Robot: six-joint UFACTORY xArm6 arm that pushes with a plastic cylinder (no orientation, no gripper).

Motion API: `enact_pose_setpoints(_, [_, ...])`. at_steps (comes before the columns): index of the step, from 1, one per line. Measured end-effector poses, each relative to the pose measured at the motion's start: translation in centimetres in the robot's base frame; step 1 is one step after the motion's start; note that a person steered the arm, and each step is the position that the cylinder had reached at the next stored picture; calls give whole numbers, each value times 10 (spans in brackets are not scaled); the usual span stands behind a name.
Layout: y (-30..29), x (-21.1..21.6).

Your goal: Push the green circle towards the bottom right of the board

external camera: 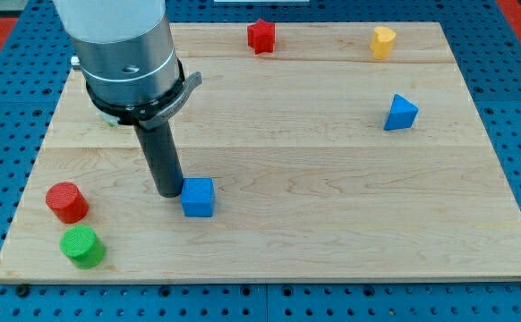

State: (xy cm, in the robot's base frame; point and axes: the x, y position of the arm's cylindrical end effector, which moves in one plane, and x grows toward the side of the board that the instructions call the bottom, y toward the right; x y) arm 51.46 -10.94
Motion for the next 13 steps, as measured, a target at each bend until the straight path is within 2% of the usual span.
enact_pose_setpoints(2, [29,33])
enact_pose_setpoints(5, [52,18])
enact_pose_setpoints(6, [104,18])
enact_pose_setpoints(8, [76,97])
enact_pose_setpoints(9, [70,104])
enact_pose_setpoints(11, [19,88])
enact_pose_setpoints(12, [-92,103])
enact_pose_setpoints(13, [-174,104])
